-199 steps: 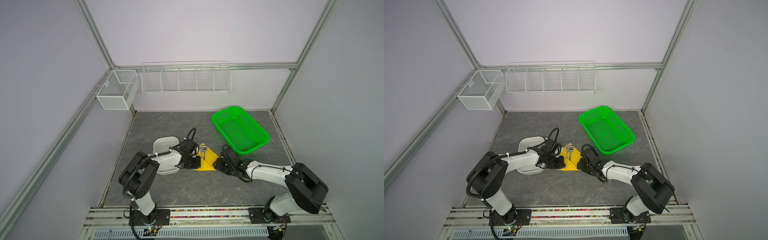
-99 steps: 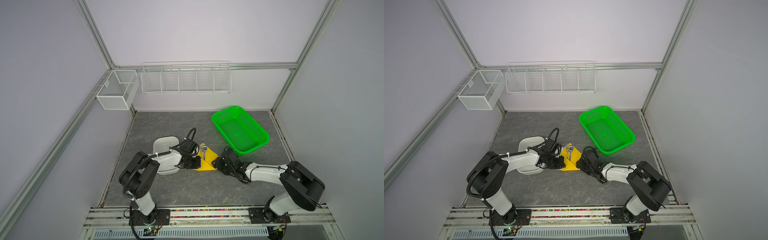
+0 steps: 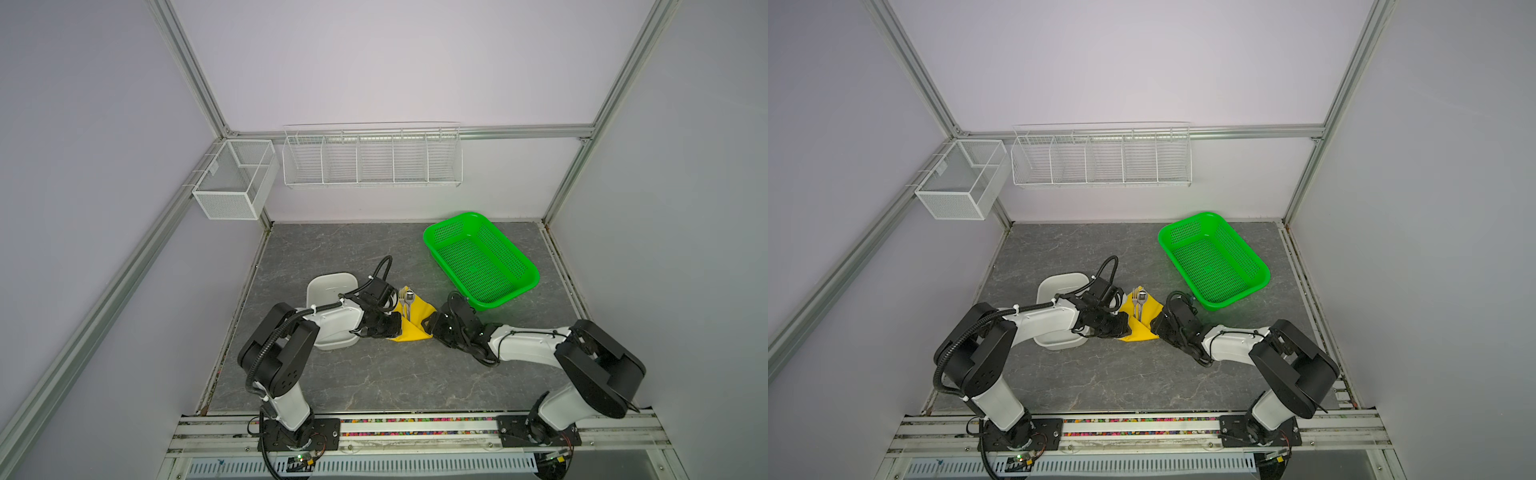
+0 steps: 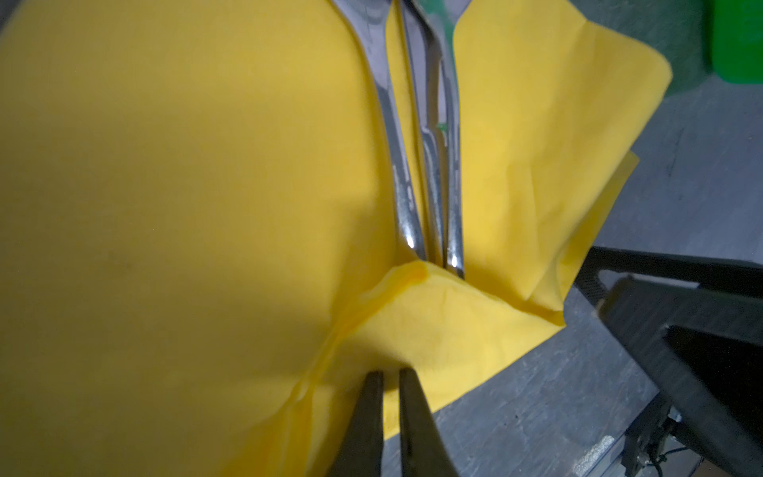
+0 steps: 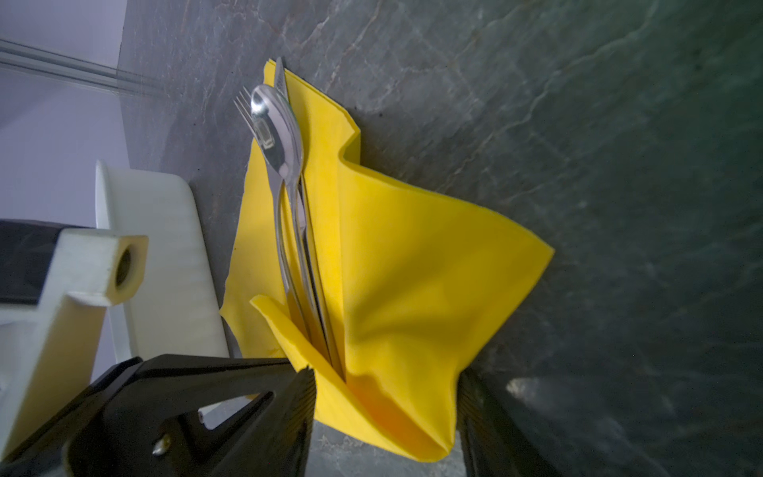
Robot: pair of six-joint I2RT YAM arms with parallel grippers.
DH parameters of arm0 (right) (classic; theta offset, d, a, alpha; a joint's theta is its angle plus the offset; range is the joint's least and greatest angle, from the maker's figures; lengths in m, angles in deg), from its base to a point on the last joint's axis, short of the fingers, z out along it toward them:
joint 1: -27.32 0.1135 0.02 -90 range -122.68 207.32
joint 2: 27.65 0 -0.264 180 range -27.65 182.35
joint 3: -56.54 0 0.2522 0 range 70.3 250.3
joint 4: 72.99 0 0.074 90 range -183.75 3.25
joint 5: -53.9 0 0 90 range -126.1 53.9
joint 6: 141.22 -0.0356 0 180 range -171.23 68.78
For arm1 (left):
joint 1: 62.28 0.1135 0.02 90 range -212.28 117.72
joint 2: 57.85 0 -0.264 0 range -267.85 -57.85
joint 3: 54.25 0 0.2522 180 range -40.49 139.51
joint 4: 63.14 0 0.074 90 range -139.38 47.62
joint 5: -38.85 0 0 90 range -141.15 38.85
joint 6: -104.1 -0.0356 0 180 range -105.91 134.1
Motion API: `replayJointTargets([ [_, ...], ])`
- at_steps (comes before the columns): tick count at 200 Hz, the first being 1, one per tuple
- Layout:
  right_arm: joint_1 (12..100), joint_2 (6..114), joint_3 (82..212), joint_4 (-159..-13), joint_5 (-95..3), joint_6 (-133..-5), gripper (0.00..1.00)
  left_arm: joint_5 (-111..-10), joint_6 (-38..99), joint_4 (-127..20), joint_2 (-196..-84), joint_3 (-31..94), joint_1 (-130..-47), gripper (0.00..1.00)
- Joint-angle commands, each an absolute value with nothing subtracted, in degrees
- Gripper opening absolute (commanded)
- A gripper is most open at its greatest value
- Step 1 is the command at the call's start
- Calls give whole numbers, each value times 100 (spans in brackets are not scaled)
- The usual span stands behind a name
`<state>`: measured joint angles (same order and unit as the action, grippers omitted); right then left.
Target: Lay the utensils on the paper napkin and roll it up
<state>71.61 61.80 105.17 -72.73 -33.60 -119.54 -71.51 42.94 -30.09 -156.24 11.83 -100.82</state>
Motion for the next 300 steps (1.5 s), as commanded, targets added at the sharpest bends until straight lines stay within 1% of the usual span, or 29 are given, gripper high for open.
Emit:
replayJointTargets([
  [1,7148,6341,10295,-6851,-3379,-12259,55,-7092,4270,-3050,-15762,1296,-10095,11],
  [21,7152,6393,10224,-6453,-3425,-12188,47,-7066,4262,-3035,-15763,1286,-10095,11],
  [74,7129,6229,10264,-5986,-3402,-11743,46,-7072,4257,-3029,-15757,1295,-10096,11],
  [93,7088,6261,10307,-5859,-3462,-11670,51,-7075,4255,-3012,-15745,1304,-10091,11],
  [111,7076,6302,10455,-6185,-3461,-11591,52,-7070,4248,-3007,-15734,1312,-10087,11],
  [129,7074,6299,10497,-6563,-3334,-11475,61,-7062,4240,-3012,-15726,1304,-10093,11],
  [140,7058,6255,10503,-6689,-3250,-11327,63,-7069,4250,-3005,-15726,1296,-10088,11],
  [151,7024,6233,10563,-6704,-3362,-11112,66,-7074,4257,-3026,-15718,1287,-10087,11],
  [163,6967,6246,10712,-6955,-3417,-10964,71,-7074,4266,-3041,-15712,1269,-10090,11],
  [179,6882,6314,10792,-6918,-3612,-10842,71,-7085,4268,-3051,-15722,1277,-10090,11],
  [195,6881,6361,10797,-6746,-3786,-10738,69,-7089,4257,-3031,-15724,1306,-10091,11],
  [215,6877,6375,10779,-6717,-3939,-10685,62,-7067,4253,-3000,-15708,1321,-10080,11],
  [225,6883,6399,10724,-6633,-4062,-10648,56,-7061,4262,-3000,-15717,1323,-10081,11],
  [239,6881,6454,10701,-6689,-4220,-10572,50,-7080,4262,-3005,-15720,1331,-10078,11],
  [287,6914,6378,10335,-6570,-4417,-10563,47,-7095,4266,-2977,-15694,1355,-10064,11],
  [300,6916,6327,10239,-6630,-4304,-10579,48,-7084,4262,-2963,-15691,1363,-10062,11],
])
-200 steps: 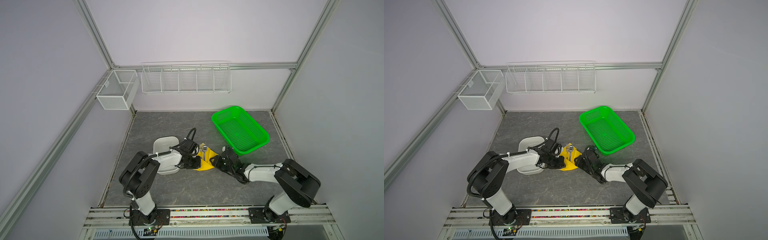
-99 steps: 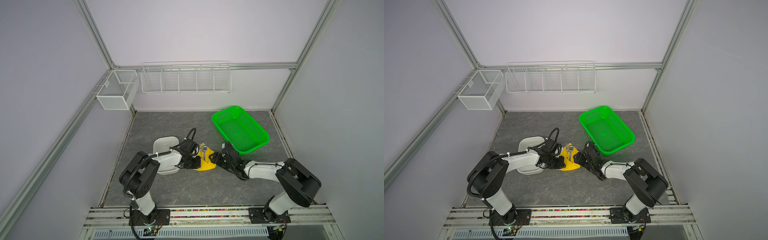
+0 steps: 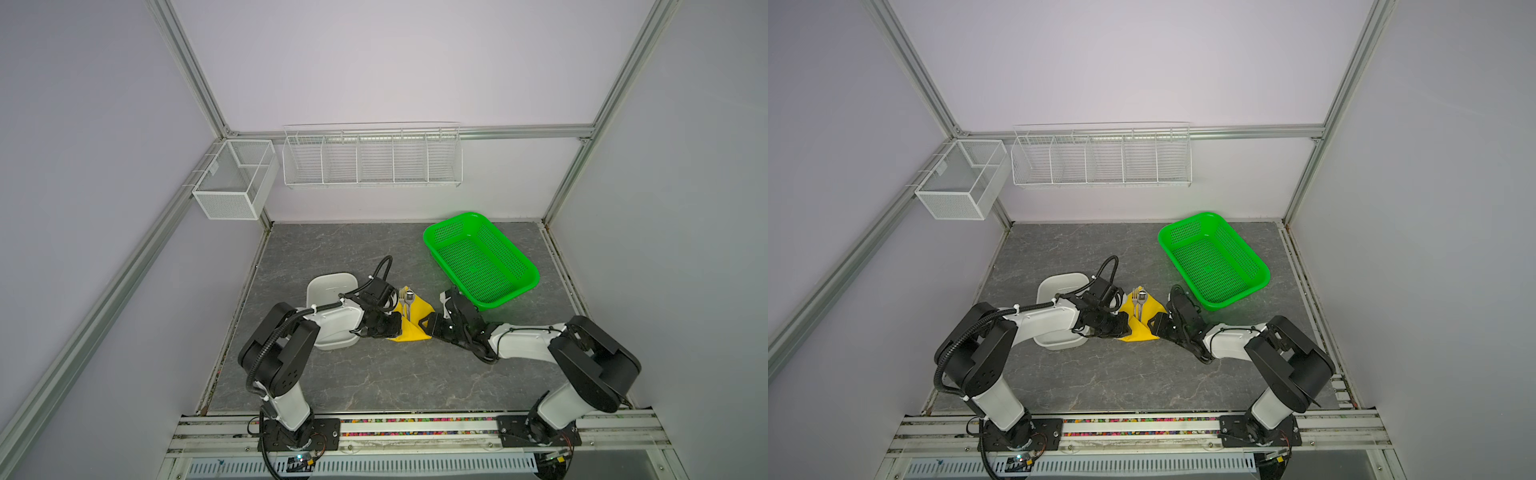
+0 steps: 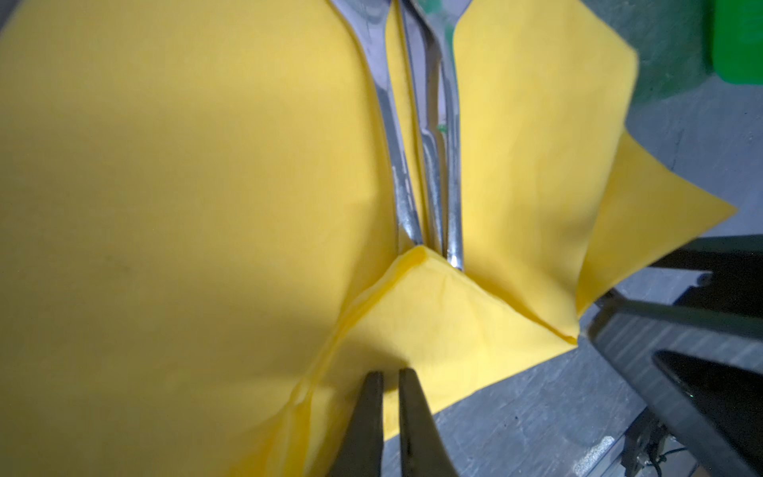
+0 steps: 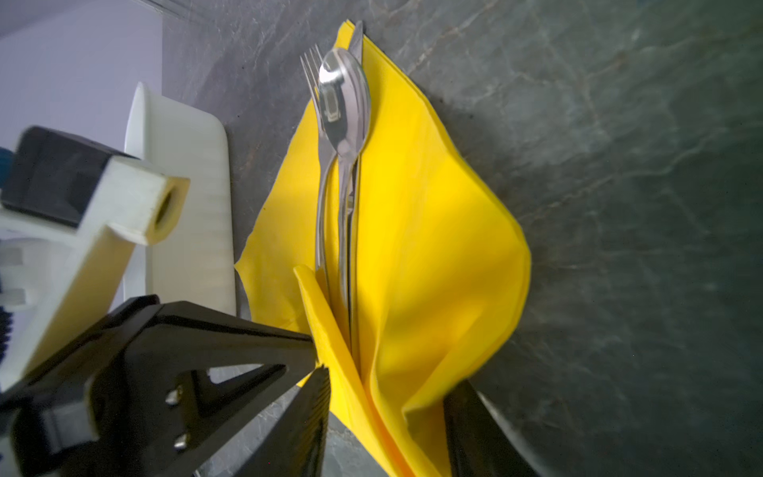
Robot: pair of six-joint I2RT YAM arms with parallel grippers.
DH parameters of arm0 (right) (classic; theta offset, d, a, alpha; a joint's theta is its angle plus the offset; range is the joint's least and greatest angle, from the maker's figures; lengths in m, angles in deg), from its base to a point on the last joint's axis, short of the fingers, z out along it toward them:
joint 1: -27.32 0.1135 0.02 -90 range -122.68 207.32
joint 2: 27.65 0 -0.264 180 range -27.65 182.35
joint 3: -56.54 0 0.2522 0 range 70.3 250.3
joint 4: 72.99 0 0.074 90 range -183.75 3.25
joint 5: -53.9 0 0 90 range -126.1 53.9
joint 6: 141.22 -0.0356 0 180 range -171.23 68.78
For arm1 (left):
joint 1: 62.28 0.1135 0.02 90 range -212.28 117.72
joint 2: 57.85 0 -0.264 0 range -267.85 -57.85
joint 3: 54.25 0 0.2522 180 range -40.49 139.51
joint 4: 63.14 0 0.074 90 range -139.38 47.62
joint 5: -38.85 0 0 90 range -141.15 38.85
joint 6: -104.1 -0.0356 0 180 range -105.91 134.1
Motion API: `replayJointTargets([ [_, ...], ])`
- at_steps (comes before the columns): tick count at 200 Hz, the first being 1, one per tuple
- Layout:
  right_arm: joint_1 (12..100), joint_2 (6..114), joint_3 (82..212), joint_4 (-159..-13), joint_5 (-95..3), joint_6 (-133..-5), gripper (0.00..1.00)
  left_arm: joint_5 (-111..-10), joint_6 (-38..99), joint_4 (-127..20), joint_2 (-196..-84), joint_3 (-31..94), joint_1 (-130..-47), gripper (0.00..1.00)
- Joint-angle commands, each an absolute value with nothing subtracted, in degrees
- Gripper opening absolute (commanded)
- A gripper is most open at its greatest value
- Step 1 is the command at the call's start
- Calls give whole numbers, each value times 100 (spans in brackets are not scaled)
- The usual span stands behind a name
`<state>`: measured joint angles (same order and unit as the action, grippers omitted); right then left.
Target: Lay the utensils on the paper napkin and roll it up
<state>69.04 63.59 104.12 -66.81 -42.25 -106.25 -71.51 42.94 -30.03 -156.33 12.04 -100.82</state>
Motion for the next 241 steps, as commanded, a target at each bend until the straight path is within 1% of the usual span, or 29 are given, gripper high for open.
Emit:
replayJointTargets([
  [1,6916,6320,10234,-6633,-4282,-10576,48,-7080,4264,-2962,-15687,1360,-10061,12],
  [55,6846,5985,10264,-7577,-3846,-10331,48,-7084,4256,-2910,-15683,1431,-10058,12],
  [72,6844,6052,10260,-7289,-4071,-10326,47,-7089,4237,-2912,-15697,1436,-10062,11],
  [86,6845,6196,10295,-7006,-4298,-10363,42,-7093,4240,-2915,-15716,1444,-10055,12],
  [113,6862,6338,10248,-6641,-4357,-10528,40,-7080,4248,-2906,-15694,1427,-10060,11],
  [129,6877,6380,10247,-6566,-4371,-10569,36,-7060,4260,-2913,-15679,1403,-10058,11],
  [150,6886,6378,10210,-6479,-4364,-10611,36,-7022,4257,-2889,-15682,1400,-10055,12],
  [168,6894,6367,10186,-6405,-4433,-10618,38,-6967,4290,-2862,-15682,1400,-10043,11],
  [212,6945,6397,9988,-5960,-4761,-10572,52,-6991,4284,-2889,-15698,1383,-10036,11],
  [241,6974,6430,10014,-5960,-4894,-10437,54,-7014,4300,-2911,-15700,1365,-10035,11],
])
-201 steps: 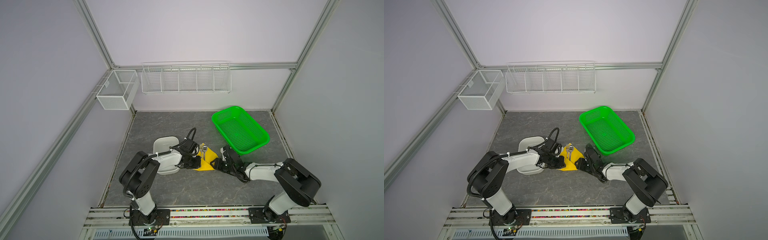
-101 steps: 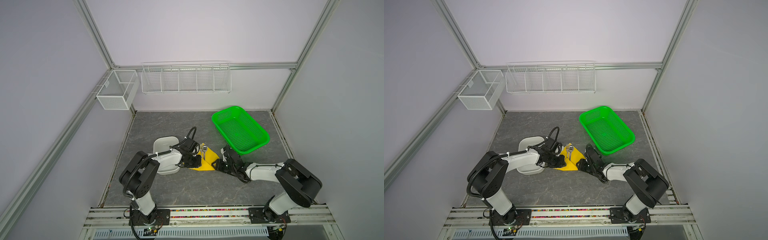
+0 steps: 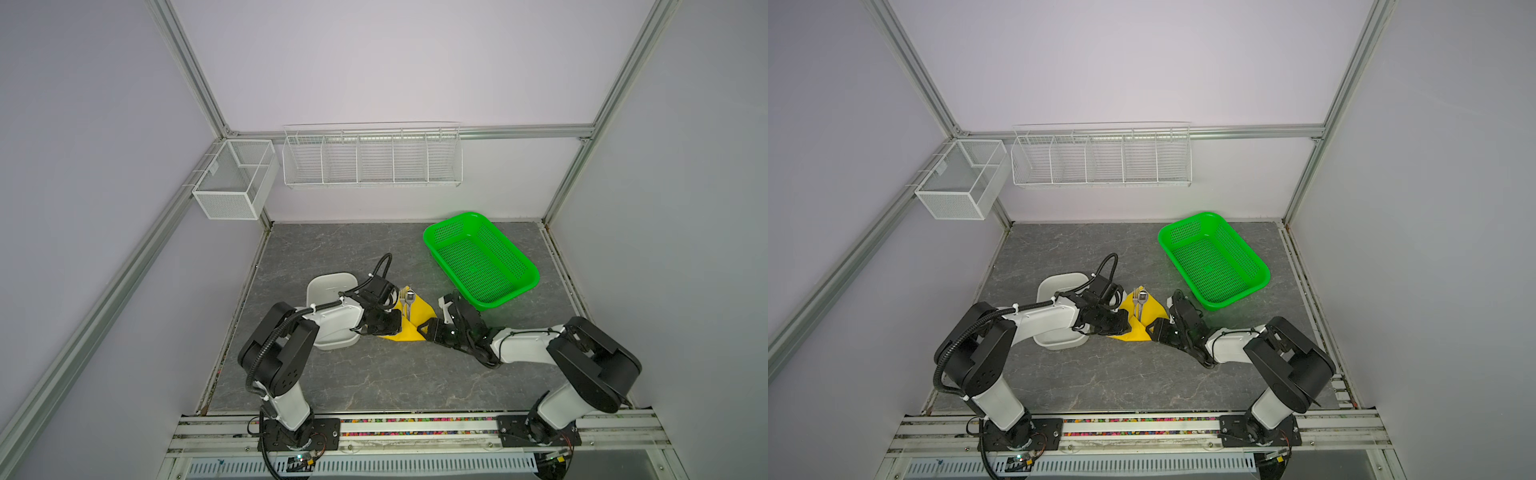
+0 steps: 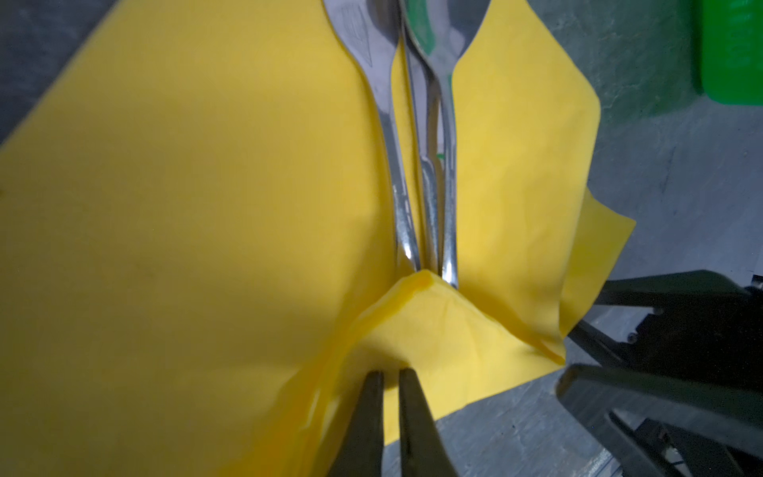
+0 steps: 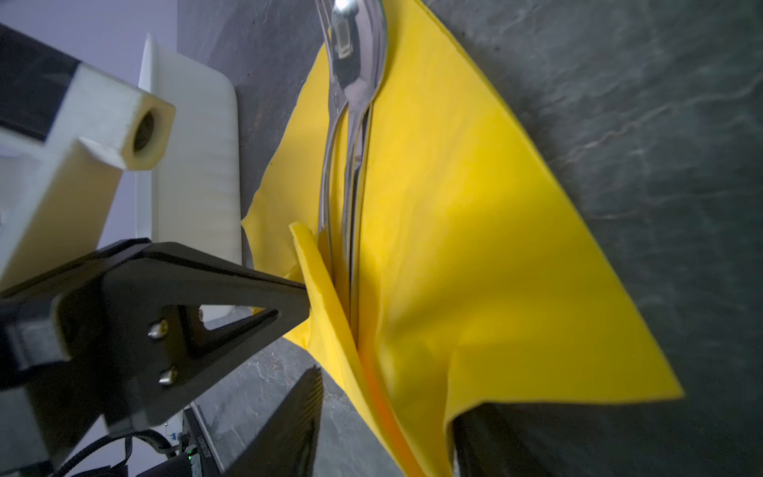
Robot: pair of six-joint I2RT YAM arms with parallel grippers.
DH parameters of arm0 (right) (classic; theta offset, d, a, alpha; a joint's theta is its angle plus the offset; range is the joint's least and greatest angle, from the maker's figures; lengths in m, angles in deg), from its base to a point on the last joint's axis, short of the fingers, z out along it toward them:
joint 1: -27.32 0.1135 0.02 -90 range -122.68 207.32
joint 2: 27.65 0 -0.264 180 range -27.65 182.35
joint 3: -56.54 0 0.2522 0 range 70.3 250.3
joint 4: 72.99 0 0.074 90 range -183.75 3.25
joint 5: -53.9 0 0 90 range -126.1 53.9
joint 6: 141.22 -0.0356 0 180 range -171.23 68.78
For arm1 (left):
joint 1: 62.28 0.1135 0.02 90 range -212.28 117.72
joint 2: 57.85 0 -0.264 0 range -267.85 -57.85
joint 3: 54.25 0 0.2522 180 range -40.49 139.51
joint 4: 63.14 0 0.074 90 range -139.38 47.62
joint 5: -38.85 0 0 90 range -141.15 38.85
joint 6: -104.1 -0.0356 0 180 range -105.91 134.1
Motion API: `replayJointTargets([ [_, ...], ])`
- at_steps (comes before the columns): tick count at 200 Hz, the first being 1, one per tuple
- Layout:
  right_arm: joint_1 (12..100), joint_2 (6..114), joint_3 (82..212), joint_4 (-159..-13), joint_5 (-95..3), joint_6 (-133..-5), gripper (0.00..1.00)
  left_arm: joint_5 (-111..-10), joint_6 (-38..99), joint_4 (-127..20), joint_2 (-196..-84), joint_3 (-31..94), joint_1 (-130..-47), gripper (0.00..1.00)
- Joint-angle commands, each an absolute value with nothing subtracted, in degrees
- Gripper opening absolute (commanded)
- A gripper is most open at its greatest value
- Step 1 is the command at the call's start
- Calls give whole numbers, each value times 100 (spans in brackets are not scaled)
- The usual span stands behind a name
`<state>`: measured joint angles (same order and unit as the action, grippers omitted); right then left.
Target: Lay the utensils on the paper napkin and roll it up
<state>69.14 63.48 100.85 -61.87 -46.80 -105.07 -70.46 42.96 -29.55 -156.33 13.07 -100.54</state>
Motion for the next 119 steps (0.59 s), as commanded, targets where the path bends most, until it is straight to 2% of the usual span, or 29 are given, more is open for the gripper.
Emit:
replayJointTargets([
  [1,6975,6429,10016,-5964,-4889,-10434,54,-7014,4300,-2909,-15700,1365,-10034,11],
  [30,7013,6310,9943,-5965,-4744,-10351,51,-7014,4301,-2906,-15691,1379,-10034,11],
  [71,7047,6362,9665,-5285,-4894,-10812,51,-7000,4302,-2898,-15695,1383,-10032,11],
  [119,7366,6255,9629,-5289,-4367,-11029,50,-6975,4310,-2887,-15708,1370,-10025,11],
])
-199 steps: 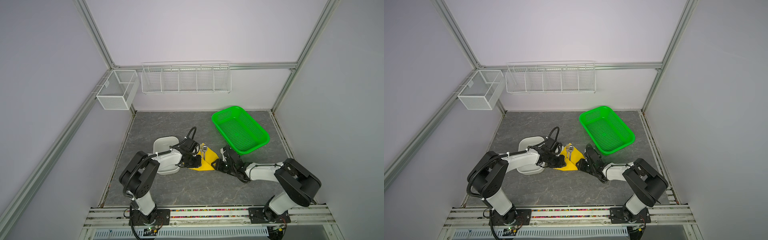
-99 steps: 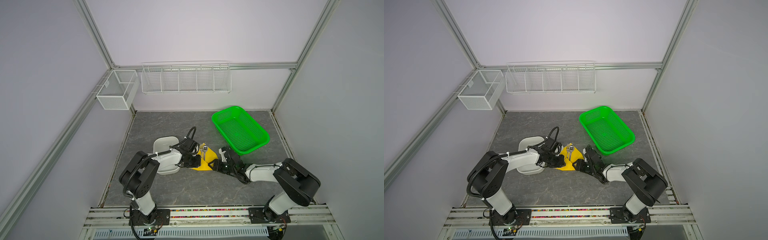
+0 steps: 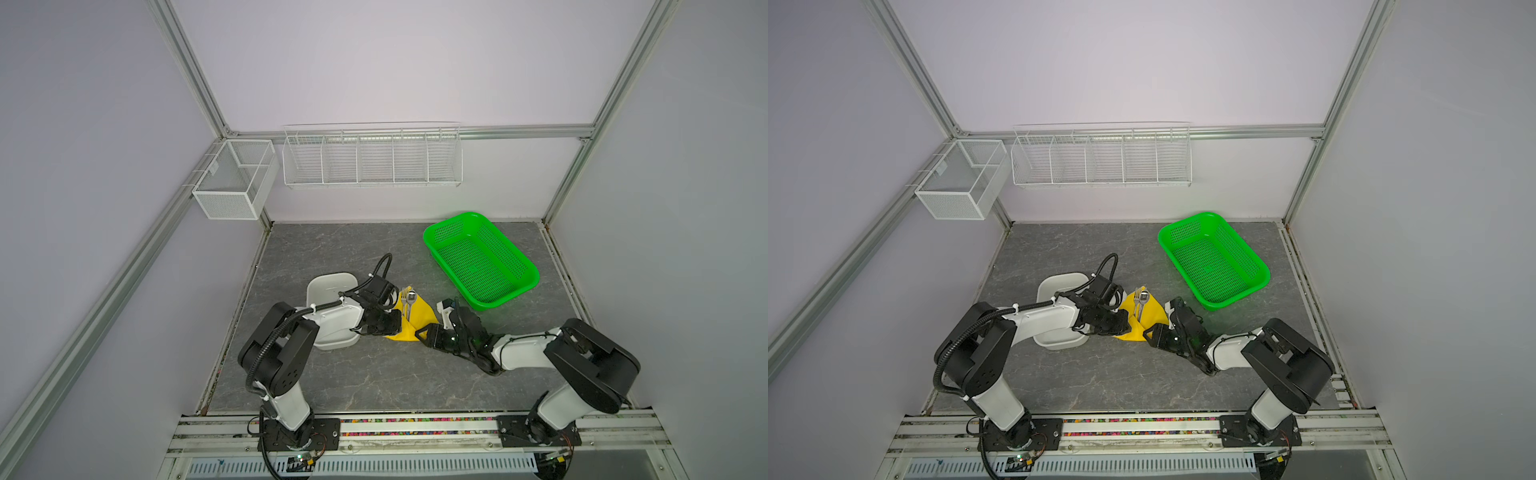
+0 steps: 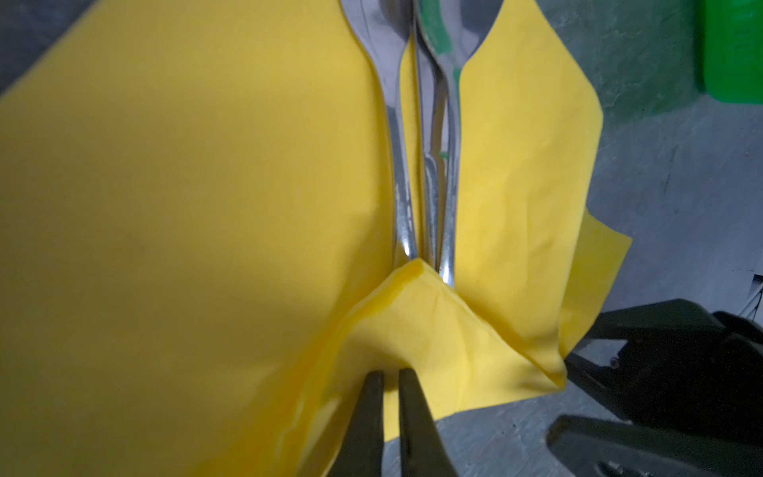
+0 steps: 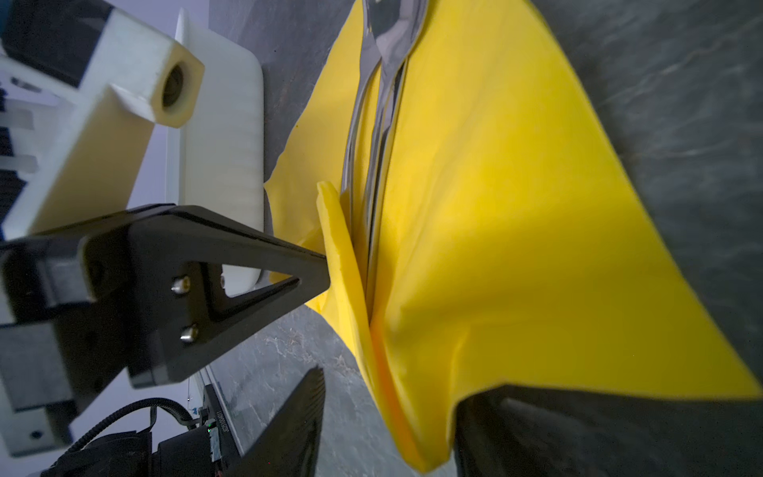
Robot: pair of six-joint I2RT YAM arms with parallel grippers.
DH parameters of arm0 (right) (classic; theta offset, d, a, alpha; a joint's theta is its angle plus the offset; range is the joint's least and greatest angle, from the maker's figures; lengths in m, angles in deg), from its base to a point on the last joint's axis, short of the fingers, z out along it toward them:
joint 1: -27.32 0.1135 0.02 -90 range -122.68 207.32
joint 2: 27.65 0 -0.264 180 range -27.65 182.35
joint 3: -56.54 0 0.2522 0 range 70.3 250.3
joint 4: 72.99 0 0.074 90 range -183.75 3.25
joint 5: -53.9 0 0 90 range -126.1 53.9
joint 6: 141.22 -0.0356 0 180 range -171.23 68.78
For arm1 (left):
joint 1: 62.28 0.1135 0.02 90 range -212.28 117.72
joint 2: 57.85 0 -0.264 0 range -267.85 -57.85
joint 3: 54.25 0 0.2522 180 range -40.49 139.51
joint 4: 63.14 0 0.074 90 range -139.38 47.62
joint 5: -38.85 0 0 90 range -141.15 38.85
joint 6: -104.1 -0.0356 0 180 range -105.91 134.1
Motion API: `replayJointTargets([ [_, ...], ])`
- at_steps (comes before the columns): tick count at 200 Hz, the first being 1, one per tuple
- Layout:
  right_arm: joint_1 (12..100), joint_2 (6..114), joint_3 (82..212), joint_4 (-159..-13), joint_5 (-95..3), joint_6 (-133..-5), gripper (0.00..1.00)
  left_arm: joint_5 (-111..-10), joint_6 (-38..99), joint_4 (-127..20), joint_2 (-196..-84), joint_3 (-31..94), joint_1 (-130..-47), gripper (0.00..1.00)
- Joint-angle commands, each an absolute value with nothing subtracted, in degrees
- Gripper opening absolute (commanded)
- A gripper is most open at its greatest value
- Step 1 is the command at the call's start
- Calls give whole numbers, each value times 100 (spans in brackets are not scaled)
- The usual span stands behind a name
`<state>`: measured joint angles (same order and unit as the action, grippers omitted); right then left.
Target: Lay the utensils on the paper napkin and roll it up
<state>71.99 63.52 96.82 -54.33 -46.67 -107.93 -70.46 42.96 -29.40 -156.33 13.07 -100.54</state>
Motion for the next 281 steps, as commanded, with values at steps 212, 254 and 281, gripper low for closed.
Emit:
replayJointTargets([
  [212,7759,6453,10071,-5862,-3544,-10970,42,-7072,4302,-2934,-15718,1359,-10025,11],
  [254,7772,6522,10427,-6521,-3491,-10769,34,-7091,4314,-2939,-15693,1365,-10025,11],
  [281,7783,6588,10621,-6913,-3431,-10695,28,-7126,4321,-2958,-15684,1379,-10025,11],
])
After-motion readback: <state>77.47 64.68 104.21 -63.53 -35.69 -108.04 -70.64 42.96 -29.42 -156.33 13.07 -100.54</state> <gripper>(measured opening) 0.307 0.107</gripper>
